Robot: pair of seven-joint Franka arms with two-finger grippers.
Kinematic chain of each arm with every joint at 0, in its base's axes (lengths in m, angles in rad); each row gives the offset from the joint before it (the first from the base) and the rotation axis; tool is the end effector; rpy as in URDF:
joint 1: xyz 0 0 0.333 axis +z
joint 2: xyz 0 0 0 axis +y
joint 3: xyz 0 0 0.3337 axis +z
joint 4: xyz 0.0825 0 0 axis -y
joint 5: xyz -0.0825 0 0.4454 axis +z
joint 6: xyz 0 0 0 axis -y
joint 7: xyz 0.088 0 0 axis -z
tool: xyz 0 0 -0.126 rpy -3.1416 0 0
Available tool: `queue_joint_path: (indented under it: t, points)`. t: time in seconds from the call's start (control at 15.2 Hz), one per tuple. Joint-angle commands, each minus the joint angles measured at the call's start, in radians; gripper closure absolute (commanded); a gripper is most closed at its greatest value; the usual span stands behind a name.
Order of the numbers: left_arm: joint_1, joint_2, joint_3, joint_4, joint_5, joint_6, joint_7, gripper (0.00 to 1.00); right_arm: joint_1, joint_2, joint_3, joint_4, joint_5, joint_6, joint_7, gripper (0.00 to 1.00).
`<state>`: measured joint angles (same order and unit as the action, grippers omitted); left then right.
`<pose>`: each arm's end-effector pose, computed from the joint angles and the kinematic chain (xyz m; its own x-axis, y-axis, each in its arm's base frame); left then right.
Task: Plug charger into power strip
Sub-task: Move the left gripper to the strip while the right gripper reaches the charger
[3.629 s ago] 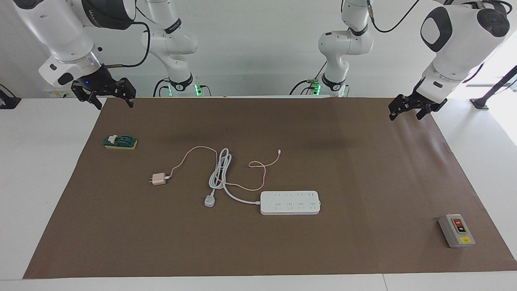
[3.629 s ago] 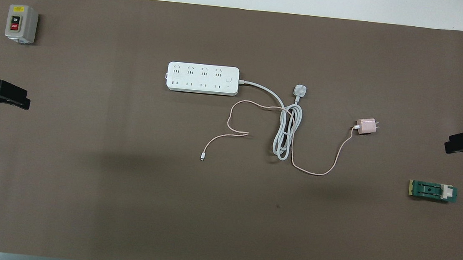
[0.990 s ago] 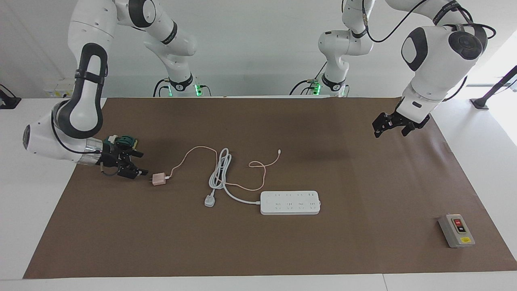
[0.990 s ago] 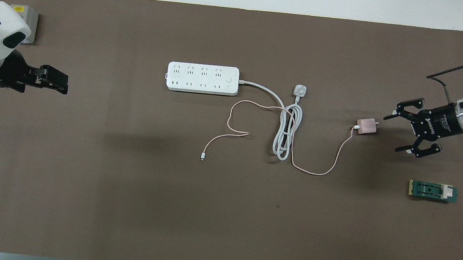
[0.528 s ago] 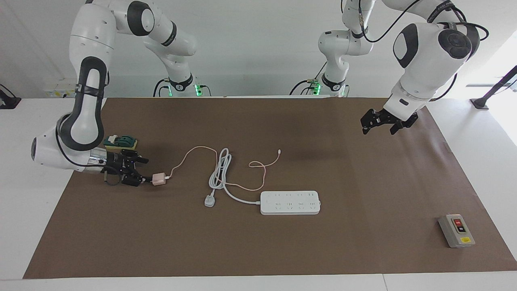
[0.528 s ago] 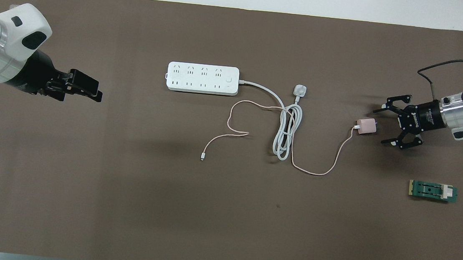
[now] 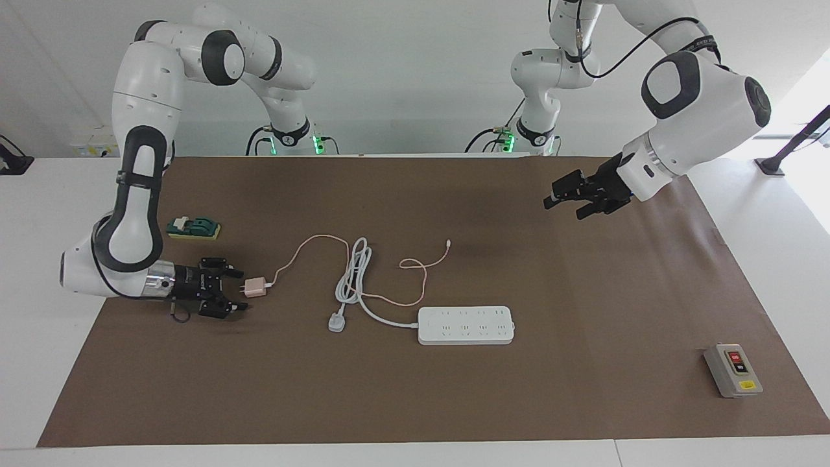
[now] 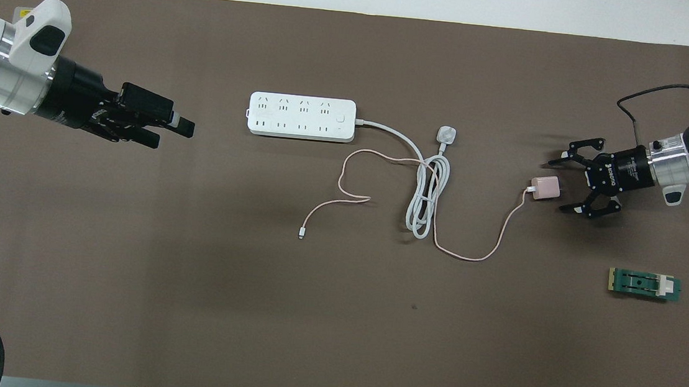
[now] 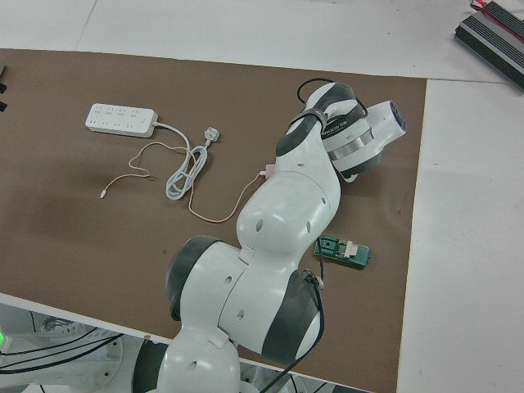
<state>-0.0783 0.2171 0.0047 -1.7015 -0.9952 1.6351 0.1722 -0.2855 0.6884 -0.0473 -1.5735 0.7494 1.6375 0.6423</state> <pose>0.6579 -0.1497 0.4726 0.9794 -0.1124 -0.1676 0.0783 -0.5536 0.8291 0.6788 -0.1450 0.1870 0.2035 -0.5934 -0.7787 -0.9618 -0.2701 -0.0455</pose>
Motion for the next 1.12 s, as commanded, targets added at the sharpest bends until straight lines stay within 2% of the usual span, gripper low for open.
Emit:
queue_joint_path:
  t: [0.0,0.13,0.26,0.46,0.53,0.59,0.66,0.73,0.79,1.06]
  points:
    - [0.009,0.070,-0.006,-0.020,-0.156,0.011,0.151,0.00,-0.012,0.017,0.006,0.021,0.022,-0.018,0.011,0.00]
    - [0.011,0.112,-0.006,-0.023,-0.238,0.011,0.179,0.00,-0.011,0.017,0.006,0.010,0.024,-0.015,0.007,0.00]
    - [0.008,0.133,-0.011,-0.021,-0.258,0.025,0.216,0.00,-0.012,0.017,0.006,0.001,0.039,-0.013,0.005,0.00]
    - [0.000,0.134,-0.017,-0.021,-0.263,0.031,0.219,0.00,-0.012,0.016,0.006,-0.019,0.059,-0.005,-0.019,0.10]
    - [0.002,0.137,-0.018,-0.020,-0.287,0.032,0.228,0.00,-0.014,0.016,0.006,-0.031,0.061,0.007,-0.035,0.18]
    - [0.002,0.152,-0.020,-0.020,-0.315,0.032,0.255,0.00,-0.012,0.014,0.006,-0.046,0.062,0.019,-0.061,0.33]
    - [0.003,0.175,-0.025,-0.021,-0.341,0.031,0.301,0.00,-0.012,0.013,0.006,-0.057,0.062,0.027,-0.081,0.56]
    - [0.009,0.195,-0.031,-0.024,-0.370,0.023,0.370,0.00,-0.012,0.011,0.006,-0.062,0.064,0.030,-0.102,0.85]
    - [0.014,0.223,-0.031,-0.024,-0.385,0.017,0.430,0.00,-0.012,0.010,0.004,-0.062,0.064,0.031,-0.117,1.00]
    - [0.081,0.314,-0.090,-0.021,-0.465,-0.035,0.543,0.00,-0.011,0.002,0.004,-0.053,0.064,0.025,-0.107,1.00]
